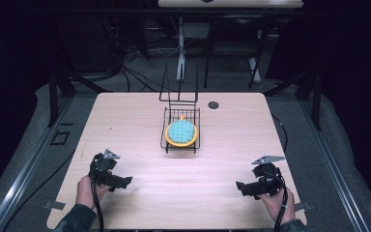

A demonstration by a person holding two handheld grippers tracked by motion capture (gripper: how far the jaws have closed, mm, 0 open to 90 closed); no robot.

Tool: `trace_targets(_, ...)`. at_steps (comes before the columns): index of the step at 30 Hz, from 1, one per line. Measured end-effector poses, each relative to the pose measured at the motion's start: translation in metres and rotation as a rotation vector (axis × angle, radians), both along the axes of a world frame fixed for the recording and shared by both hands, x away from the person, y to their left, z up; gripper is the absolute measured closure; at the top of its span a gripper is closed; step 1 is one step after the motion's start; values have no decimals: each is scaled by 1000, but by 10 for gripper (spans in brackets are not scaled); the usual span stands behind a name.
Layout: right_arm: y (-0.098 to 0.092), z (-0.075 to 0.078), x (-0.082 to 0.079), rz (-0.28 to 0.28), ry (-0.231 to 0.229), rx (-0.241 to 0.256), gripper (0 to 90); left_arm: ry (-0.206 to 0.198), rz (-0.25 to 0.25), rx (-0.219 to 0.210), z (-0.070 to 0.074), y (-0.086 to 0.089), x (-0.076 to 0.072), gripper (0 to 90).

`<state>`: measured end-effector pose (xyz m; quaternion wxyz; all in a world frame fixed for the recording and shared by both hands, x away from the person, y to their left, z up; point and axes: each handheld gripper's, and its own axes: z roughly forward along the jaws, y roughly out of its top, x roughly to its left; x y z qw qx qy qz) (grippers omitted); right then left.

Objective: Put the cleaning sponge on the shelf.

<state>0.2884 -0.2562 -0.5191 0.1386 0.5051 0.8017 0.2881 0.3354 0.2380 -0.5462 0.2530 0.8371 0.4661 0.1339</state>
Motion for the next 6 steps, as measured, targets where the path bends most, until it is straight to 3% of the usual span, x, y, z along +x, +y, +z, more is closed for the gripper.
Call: trace_targets(6,-1,-4,3,11,24,-14,27,4,-2,-10,0,0,1,3)
